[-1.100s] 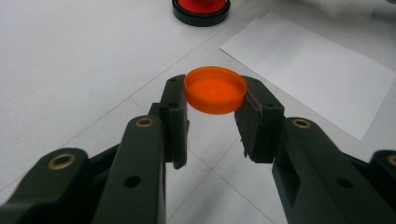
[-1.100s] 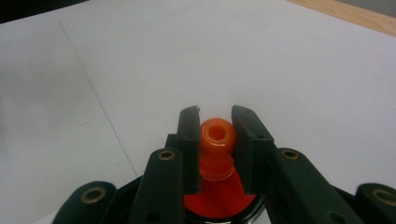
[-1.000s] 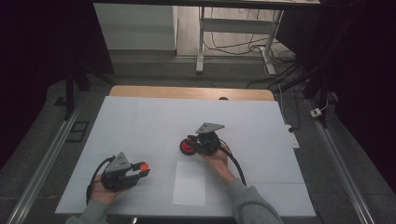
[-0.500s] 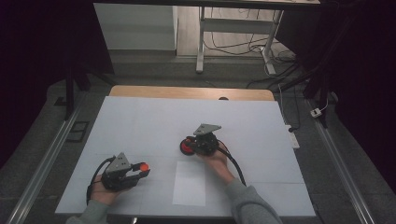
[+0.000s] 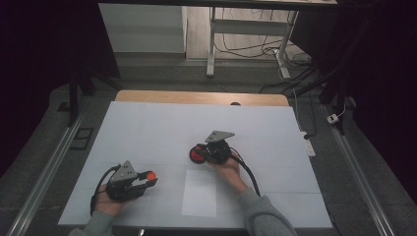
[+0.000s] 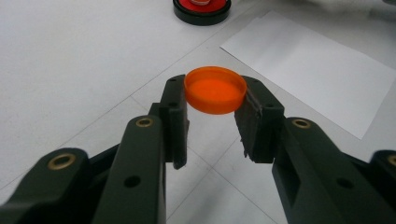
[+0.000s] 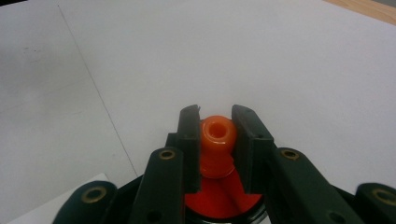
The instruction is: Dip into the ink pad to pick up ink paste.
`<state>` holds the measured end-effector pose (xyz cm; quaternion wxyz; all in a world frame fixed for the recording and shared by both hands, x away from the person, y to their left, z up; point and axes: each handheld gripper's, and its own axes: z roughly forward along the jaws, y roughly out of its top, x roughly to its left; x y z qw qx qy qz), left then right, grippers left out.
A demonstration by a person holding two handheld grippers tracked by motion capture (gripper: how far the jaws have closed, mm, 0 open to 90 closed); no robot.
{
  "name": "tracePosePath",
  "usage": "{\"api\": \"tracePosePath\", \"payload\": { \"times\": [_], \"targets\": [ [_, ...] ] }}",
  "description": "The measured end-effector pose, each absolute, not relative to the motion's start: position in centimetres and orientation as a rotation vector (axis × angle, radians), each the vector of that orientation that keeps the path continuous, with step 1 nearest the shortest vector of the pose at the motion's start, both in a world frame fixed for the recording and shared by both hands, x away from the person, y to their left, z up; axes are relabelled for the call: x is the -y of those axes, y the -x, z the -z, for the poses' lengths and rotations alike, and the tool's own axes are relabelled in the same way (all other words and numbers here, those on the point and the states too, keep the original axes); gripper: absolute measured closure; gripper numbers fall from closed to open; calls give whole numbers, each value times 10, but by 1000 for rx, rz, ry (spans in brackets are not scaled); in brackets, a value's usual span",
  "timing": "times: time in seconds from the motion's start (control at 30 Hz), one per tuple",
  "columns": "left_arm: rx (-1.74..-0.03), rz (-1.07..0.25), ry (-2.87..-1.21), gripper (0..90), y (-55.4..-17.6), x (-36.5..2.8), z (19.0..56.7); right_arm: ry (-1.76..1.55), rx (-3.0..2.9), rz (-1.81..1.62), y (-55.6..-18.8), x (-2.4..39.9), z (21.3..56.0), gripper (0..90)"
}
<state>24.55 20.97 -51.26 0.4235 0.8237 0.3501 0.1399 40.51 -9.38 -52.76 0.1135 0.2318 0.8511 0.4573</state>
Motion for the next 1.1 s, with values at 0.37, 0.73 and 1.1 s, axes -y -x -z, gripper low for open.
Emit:
{"api": "tracePosePath", "payload": {
  "times": [0.37, 0.73, 1.1],
  "targets": [
    [-877, -351, -2060, 651, -246, -210, 512, -671, -2498, -1344, -406, 94, 528, 726],
    [-875, -350, -2061, 651, -245, -209, 512, -676, -2488, -1342, -405, 93, 528, 726],
    [-876, -352, -2059, 651, -246, -210, 513, -717, -2462, -1428, -408, 99, 525, 721]
  ]
}}
